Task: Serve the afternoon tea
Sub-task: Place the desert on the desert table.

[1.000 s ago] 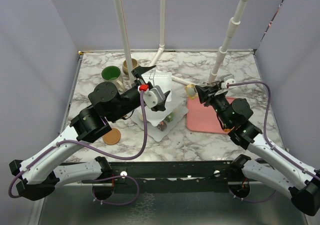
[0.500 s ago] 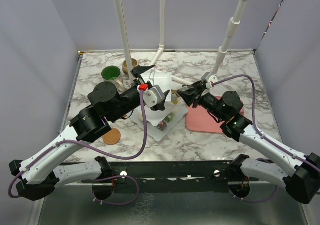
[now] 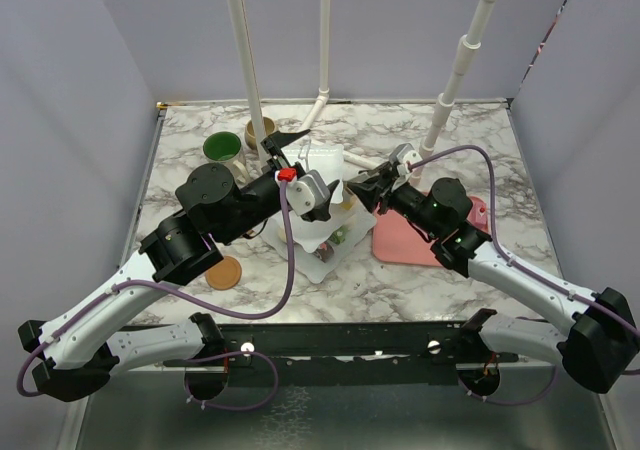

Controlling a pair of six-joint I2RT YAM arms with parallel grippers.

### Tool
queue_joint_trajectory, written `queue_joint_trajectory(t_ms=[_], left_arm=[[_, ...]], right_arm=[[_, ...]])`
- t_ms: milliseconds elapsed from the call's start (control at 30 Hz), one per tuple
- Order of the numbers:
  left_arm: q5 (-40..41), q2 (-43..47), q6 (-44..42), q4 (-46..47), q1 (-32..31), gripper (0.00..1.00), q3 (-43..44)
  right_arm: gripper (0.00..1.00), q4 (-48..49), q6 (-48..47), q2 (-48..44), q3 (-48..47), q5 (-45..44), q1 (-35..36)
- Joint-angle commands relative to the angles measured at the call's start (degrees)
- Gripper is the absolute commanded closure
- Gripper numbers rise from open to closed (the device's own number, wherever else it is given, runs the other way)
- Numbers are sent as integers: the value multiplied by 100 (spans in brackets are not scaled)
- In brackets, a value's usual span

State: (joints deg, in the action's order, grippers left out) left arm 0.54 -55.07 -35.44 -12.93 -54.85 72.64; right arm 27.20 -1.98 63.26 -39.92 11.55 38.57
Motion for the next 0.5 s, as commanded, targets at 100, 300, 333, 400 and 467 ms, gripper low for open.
queue_joint_trajectory(t_ms=[100, 300, 333, 400, 467], left_arm=[[-53, 28, 2, 55, 27, 1, 167], [-49, -8, 11, 66, 27, 1, 198], [-45, -4, 11, 65, 27, 1, 193], [-53, -2, 19, 67, 21, 1, 198], [-51, 0, 28, 68, 27, 1, 198]], right_arm=[[50, 206, -31, -3, 58, -372, -7], [44, 169, -22, -127, 96, -419, -7], [44, 160, -22, -152, 96, -443, -7], [44, 129, -12, -249, 104, -535, -7], [44, 74, 0, -405, 132, -715, -7]])
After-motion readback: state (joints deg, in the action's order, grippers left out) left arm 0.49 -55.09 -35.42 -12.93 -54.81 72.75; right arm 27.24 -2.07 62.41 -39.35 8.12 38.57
